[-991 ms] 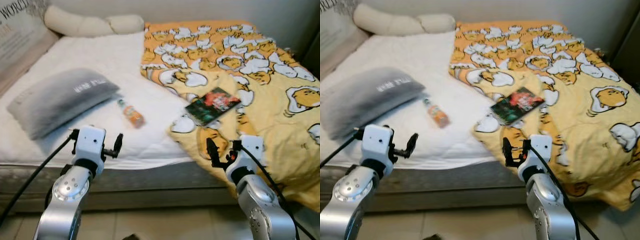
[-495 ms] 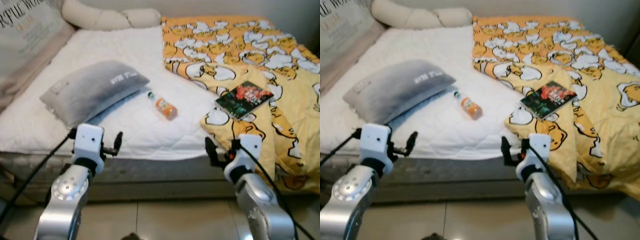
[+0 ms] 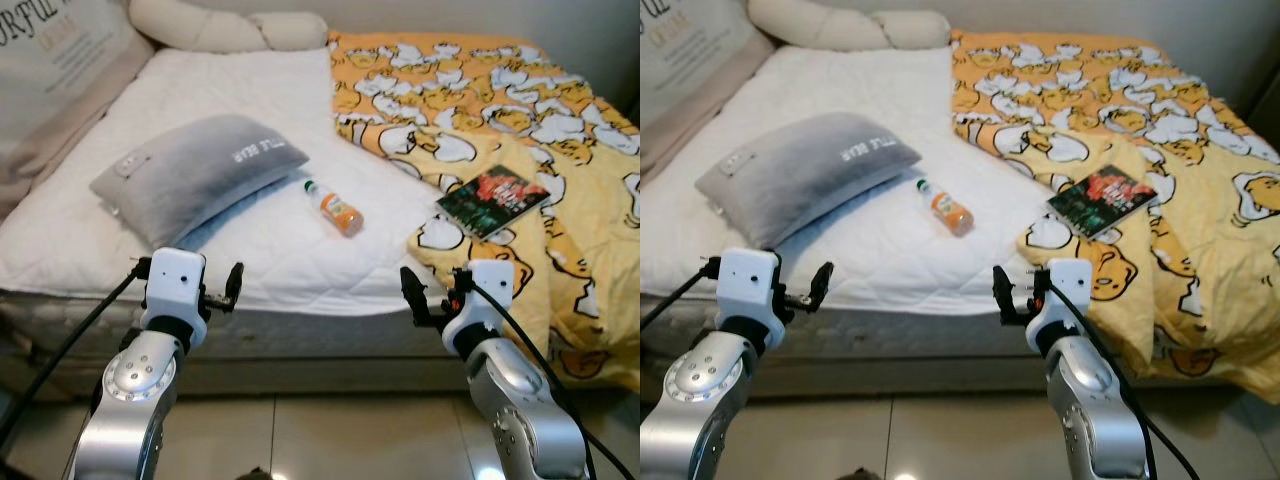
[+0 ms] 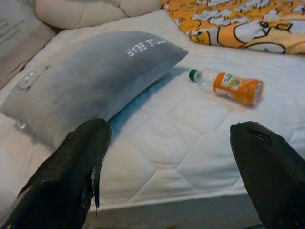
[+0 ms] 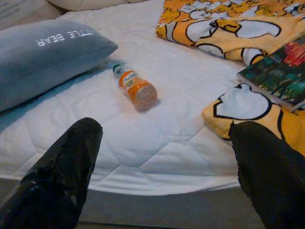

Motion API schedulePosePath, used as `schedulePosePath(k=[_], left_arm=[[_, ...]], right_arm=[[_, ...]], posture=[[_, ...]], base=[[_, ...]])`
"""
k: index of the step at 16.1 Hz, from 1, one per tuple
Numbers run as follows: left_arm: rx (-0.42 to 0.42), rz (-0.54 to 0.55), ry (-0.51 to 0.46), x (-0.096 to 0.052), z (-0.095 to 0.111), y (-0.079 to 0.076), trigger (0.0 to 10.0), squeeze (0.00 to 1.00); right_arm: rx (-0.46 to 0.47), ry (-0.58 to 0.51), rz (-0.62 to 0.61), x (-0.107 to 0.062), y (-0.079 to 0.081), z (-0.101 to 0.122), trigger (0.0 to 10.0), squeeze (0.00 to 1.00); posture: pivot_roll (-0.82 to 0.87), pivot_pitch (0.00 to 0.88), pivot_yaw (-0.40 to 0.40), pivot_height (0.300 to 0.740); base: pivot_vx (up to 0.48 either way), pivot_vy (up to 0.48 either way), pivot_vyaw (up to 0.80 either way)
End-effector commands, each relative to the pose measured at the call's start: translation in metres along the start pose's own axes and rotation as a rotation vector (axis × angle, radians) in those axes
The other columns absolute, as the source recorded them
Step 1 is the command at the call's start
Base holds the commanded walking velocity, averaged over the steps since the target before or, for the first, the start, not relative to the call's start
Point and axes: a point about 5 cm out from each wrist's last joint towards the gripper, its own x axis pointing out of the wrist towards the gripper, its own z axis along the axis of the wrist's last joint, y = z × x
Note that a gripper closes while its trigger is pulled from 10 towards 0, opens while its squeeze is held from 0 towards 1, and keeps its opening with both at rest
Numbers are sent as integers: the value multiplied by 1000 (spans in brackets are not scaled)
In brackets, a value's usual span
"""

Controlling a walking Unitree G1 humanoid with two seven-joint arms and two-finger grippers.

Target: Clean up the room

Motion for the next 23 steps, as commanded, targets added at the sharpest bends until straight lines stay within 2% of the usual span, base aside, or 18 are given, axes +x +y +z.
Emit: schedulePosePath(k=[1,4,6,8,10,23], left_arm=[[-4,4,-7,1,1,0,10000,0],[-7,1,-8,1,1,-1,10000,0],[-10,-3,-11,1,1,-3,10000,0],[-11,-3,-10,2,1,-3,10000,0],[-10,-5,-10,2,0,-4,10000,0],[5,-5,-12,3,1,-3,10000,0]], right_arm=[[-17,-10,-4,2,-3,3,10000,0],[-74,-7,4,2,-4,5,10000,0],[-120,-6,7,3,-4,6,10000,0],[-95,-16,-1,4,-5,8,10000,0],[-62,-15,-11,4,-7,7,10000,0],[-108,14,11,16,-9,10,10000,0]], posture=[[48,0,2,740],[45,0,1,740],[44,0,-2,740],[44,0,-3,740],[43,0,-2,740],[52,0,-1,740]], base=[[371,0,0],[380,0,0],[392,0,800],[396,0,800],[394,0,0],[362,0,0]])
